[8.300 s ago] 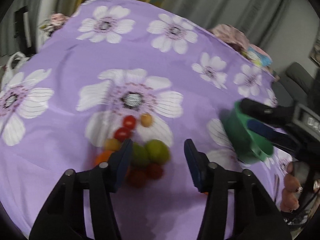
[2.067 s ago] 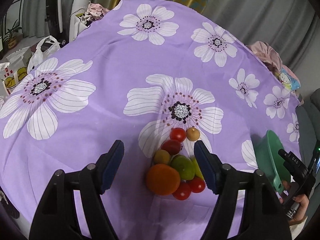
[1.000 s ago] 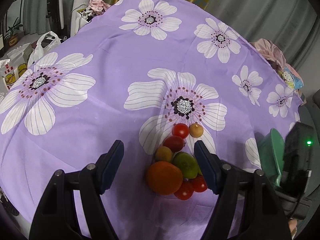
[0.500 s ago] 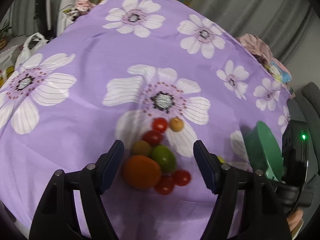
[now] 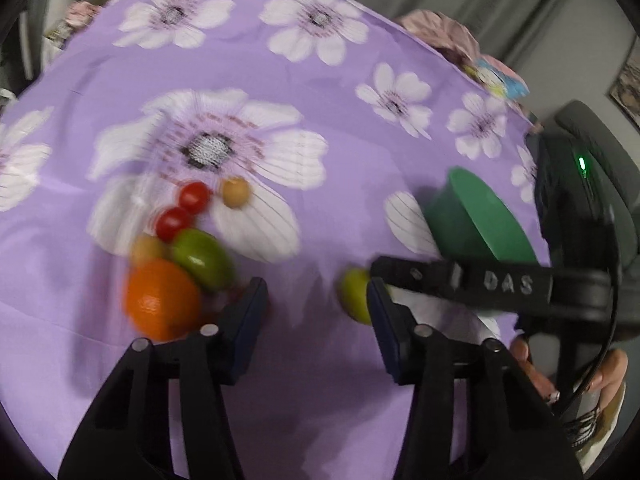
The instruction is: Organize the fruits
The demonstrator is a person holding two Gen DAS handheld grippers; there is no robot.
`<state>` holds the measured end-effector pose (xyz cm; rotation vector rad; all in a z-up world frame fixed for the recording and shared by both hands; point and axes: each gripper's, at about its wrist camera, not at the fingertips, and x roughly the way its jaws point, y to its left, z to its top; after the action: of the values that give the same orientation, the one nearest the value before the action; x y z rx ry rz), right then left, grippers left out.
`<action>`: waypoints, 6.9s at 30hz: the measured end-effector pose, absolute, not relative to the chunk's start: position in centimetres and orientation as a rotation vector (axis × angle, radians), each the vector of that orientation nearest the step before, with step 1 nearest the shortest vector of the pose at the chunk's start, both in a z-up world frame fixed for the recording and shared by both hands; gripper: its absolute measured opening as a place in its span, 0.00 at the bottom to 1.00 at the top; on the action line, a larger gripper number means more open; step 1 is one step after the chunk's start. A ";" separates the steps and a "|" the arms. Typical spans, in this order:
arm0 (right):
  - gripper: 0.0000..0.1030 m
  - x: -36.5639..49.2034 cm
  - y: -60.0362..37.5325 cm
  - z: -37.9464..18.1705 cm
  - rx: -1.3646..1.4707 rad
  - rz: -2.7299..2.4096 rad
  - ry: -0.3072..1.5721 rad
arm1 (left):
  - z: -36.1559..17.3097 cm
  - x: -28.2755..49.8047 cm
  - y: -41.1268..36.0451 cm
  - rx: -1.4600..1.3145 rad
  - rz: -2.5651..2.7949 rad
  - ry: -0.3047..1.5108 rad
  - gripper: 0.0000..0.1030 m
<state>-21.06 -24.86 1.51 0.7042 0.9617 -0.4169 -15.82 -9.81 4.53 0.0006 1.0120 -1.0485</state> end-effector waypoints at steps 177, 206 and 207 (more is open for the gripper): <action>0.43 -20.8 -22.9 2.5 0.619 -0.421 0.930 | 6.6 -10.2 -4.6 -0.174 -0.806 0.966 0.68; 0.44 -21.8 -25.2 2.1 0.735 -0.406 0.924 | 2.2 -17.6 -14.5 0.024 -1.140 1.099 0.53; 0.44 -21.7 -25.2 1.9 0.739 -0.405 0.930 | 2.0 -17.5 -14.5 0.022 -1.136 1.103 0.53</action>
<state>-21.66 -25.20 1.94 0.7389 0.9304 -0.4055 -17.50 -14.52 2.04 0.0222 1.1033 -1.1358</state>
